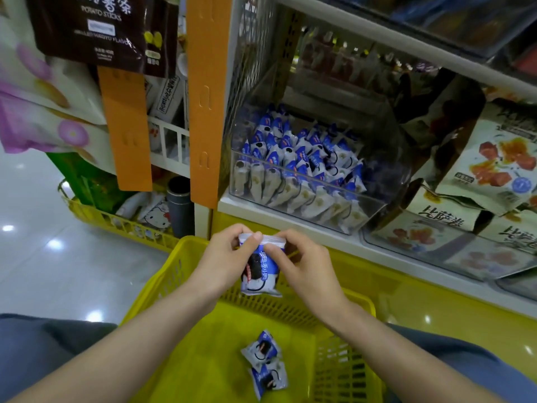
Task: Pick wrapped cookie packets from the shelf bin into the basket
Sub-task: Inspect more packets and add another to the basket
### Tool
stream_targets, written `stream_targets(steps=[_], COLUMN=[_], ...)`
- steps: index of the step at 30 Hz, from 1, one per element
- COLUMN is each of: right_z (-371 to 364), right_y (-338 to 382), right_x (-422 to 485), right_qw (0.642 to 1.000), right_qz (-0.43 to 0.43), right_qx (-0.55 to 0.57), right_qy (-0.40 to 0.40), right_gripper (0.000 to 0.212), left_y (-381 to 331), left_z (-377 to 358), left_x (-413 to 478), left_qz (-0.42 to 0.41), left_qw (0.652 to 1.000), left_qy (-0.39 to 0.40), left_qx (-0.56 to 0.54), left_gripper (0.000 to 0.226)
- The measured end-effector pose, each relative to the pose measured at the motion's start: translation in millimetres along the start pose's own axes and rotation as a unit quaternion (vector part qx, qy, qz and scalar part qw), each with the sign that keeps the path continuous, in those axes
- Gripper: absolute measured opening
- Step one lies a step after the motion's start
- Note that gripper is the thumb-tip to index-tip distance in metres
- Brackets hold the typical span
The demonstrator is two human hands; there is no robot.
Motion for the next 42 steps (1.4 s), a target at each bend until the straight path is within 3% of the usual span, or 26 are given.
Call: stream_targets(steps=[2, 5, 7, 9, 13, 16, 19, 24, 27, 32, 35, 37, 39, 42], right_z=[4, 10, 14, 18, 17, 10, 5, 5, 6, -8, -11, -9, -3, 4], right_y=[10, 14, 7, -4, -18, -18, -17, -8, -11, -14, -16, -13, -7, -3], right_x=[-2, -1, 2, 3, -2, -9, -14, -17, -16, -16, -15, -13, -10, -8], right_qw=[0.994, 0.993, 0.998, 0.984, 0.900, 0.866, 0.886, 0.945, 0.935, 0.922, 0.969, 0.981, 0.985, 0.986], right_qz=[0.070, 0.083, 0.016, -0.079, -0.236, -0.291, -0.311, -0.220, -0.221, -0.233, -0.187, -0.156, -0.114, -0.075], right_qx=[-0.075, -0.066, 0.016, 0.140, 0.362, 0.406, 0.338, 0.212, 0.259, 0.274, 0.123, 0.100, 0.127, 0.149], right_qy=[-0.030, -0.044, -0.056, -0.074, -0.061, -0.001, 0.071, 0.120, 0.097, 0.144, 0.105, 0.056, 0.011, -0.023], right_gripper=[0.010, 0.009, 0.008, 0.011, 0.006, 0.014, 0.024, 0.023, 0.022, 0.012, 0.032, 0.042, 0.030, 0.005], left_y=[-2, -6, -9, -8, -7, -8, -9, -19, -17, -4, -13, -24, -29, -25], left_z=[-1, -3, -4, -5, -3, 3, 8, 6, 5, 9, 13, 9, 0, -7], left_x=[0, 1, 1, 0, -2, -1, 1, 2, 4, 5, 6, 1, -5, -8], left_qz=[0.008, 0.026, 0.042, 0.065, 0.063, 0.052, 0.028, -0.056, -0.045, 0.033, -0.034, -0.112, -0.159, -0.159], left_qw=[1.000, 0.998, 0.997, 0.995, 0.995, 0.996, 0.999, 0.996, 0.997, 0.997, 0.997, 0.982, 0.965, 0.972], left_qy=[0.010, 0.029, 0.041, 0.053, 0.038, 0.011, -0.001, -0.015, -0.025, -0.061, -0.045, -0.017, 0.009, 0.026], left_qx=[-0.007, -0.042, -0.058, -0.059, -0.067, -0.076, -0.037, 0.072, 0.053, -0.042, 0.043, 0.149, 0.208, 0.172], left_gripper=[0.026, 0.019, 0.012, 0.021, 0.030, 0.026, 0.025, 0.011, 0.019, 0.024, 0.023, 0.021, 0.019, 0.015])
Point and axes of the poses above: each hand's wrist, its own x-axis towards the middle knuckle, its own z-axis out of the back of the hand, y = z × x, the point moved 6 cm from there along x, towards the middle knuckle, and after that the axes turned 2 degrees about y, right-handed, at the moved point
